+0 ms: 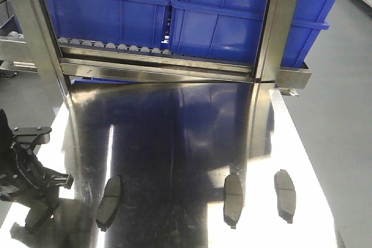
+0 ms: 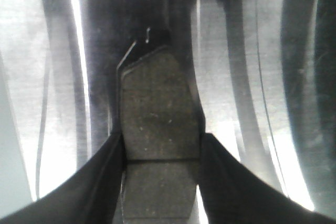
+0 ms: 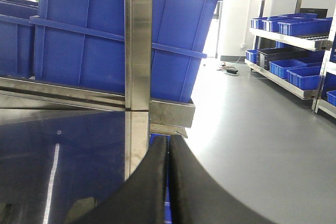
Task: Move and align brake pads A on conveyor
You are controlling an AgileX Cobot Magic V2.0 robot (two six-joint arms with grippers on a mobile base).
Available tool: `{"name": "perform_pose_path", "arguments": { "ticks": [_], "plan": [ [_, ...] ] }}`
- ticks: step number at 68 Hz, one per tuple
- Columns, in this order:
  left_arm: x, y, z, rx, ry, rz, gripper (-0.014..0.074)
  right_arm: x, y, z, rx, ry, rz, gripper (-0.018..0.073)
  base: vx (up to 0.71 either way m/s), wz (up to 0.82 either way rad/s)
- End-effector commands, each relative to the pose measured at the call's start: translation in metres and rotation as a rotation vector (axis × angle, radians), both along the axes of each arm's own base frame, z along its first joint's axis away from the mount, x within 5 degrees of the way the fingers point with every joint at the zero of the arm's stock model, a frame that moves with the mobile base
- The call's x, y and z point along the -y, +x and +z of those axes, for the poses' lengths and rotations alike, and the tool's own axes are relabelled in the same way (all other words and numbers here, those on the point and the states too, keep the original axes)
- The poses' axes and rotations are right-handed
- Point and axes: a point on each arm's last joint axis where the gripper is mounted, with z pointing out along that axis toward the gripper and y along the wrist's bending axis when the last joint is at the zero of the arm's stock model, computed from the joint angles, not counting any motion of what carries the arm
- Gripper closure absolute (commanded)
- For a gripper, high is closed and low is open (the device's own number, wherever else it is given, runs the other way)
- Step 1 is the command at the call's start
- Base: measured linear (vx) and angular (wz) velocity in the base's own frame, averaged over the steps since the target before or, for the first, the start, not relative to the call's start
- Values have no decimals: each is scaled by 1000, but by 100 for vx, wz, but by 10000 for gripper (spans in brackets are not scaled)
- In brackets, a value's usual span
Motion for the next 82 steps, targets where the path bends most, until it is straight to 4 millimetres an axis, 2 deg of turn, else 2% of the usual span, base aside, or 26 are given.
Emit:
{"name": "perform_pose_path", "arguments": {
  "ticks": [1,6,22,30,45,57,66,72,82],
  "plan": [
    [1,0,8,8,4,-9,514,0,-1,3,71,-13,0,571,0,0],
    [0,-1,8,8,13,-17,605,0,-1,3,71,-13,0,571,0,0],
    [0,-3,18,43,18,-24,604,0,-1,3,72,-13,0,571,0,0],
    [-1,-5,36,120,20,-24,603,0,-1,3,72,-13,0,571,0,0],
    [-3,-22,83,288,26,-31,603,0,-1,3,72,-13,0,571,0,0],
    [-5,-49,128,443,19,-30,603,0,-1,3,72,-13,0,571,0,0],
    [-7,-77,157,610,14,-23,603,0,-1,3,72,-13,0,571,0,0],
    [-9,-100,167,739,13,-18,603,0,-1,3,72,-13,0,571,0,0],
    [-12,-139,171,930,7,-1,603,0,-1,3,72,-13,0,571,0,0]
  ]
}}
